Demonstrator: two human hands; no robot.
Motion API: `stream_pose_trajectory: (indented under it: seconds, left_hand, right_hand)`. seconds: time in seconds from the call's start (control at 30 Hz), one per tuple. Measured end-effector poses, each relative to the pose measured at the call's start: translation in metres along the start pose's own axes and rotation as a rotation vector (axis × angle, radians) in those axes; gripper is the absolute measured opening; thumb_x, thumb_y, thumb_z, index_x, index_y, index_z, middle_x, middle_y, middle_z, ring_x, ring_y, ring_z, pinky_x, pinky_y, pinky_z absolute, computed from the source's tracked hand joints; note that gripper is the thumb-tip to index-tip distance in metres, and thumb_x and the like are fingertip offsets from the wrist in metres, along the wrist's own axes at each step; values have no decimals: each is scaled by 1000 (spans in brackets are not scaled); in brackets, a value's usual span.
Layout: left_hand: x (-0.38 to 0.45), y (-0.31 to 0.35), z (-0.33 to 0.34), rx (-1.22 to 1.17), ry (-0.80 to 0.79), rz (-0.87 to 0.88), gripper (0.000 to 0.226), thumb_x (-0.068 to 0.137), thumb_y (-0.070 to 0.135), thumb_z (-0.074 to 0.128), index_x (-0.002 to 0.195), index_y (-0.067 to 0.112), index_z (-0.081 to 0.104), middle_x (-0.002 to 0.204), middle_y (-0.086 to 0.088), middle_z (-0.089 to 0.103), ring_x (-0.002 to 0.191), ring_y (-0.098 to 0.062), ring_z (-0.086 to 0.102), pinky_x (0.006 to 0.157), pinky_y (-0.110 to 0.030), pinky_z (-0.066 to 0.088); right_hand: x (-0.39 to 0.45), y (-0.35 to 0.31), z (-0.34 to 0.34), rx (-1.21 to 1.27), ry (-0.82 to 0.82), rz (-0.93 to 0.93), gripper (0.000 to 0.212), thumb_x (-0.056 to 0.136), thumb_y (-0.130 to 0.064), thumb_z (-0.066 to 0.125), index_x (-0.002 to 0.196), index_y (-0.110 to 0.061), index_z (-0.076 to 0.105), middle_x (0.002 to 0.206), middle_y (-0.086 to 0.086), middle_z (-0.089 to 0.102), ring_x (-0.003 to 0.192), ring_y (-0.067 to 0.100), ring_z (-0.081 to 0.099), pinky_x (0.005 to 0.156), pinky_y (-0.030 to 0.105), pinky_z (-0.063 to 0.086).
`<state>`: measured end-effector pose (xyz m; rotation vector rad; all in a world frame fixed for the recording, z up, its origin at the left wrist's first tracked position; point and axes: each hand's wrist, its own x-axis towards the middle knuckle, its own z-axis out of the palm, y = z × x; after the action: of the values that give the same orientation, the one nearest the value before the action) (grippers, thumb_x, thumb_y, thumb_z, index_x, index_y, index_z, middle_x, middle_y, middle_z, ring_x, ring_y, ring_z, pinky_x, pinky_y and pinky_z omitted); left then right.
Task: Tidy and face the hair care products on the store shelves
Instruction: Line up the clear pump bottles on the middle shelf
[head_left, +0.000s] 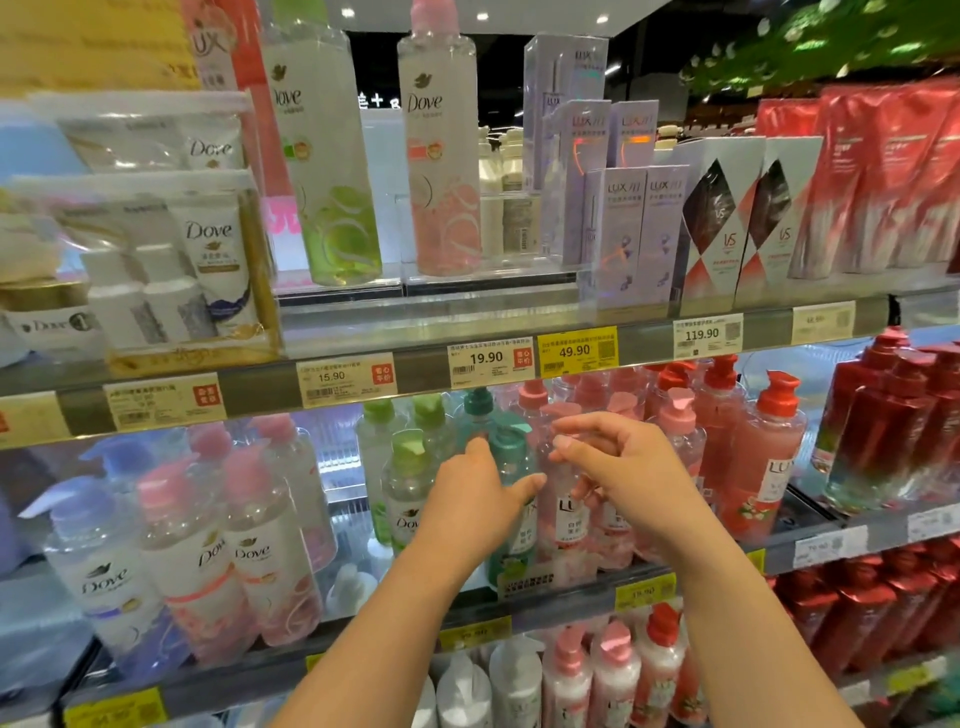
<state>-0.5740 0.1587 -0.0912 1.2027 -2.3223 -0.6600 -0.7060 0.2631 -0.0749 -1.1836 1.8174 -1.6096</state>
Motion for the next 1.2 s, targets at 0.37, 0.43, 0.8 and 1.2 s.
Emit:
stream_pose_trajectory:
  seconds: [0.37, 0.43, 0.8, 1.2]
  left_hand:
    - [-39, -8, -60, -143, 141, 164, 52, 84, 52, 67, 130, 28, 61, 117, 16, 67, 88, -10, 70, 84, -36, 58]
    - [-45, -8, -80, -222, 206, 167, 42, 82, 51, 70, 118, 30, 69, 100, 19, 71, 81, -4, 68, 79, -35, 60]
    - [-17, 0, -187, -176, 653, 249, 28, 85, 41, 70, 105, 22, 71, 96, 10, 70, 75, 8, 60, 68, -12, 45]
    - [-20, -29, -195, -246, 602, 196, 25, 87, 40, 67, 105, 24, 72, 96, 12, 70, 79, 3, 63, 81, -29, 54]
  right_hand:
    - [-3, -49, 19, 15, -65, -145, 15, 92, -21, 71, 106, -26, 73, 89, -1, 79, 61, 11, 68, 55, 19, 53]
    - [0, -68, 26, 36, -74, -189, 15, 90, -18, 73, 104, -24, 74, 86, 3, 78, 61, 12, 68, 54, 20, 53]
    - [46, -186, 80, -102, -14, -479, 36, 88, -29, 77, 121, -19, 65, 112, 1, 72, 97, 14, 71, 87, 37, 61]
    - [99, -215, 148, -430, 127, -445, 85, 80, -39, 81, 143, -8, 33, 123, 13, 66, 111, 32, 65, 89, 48, 57]
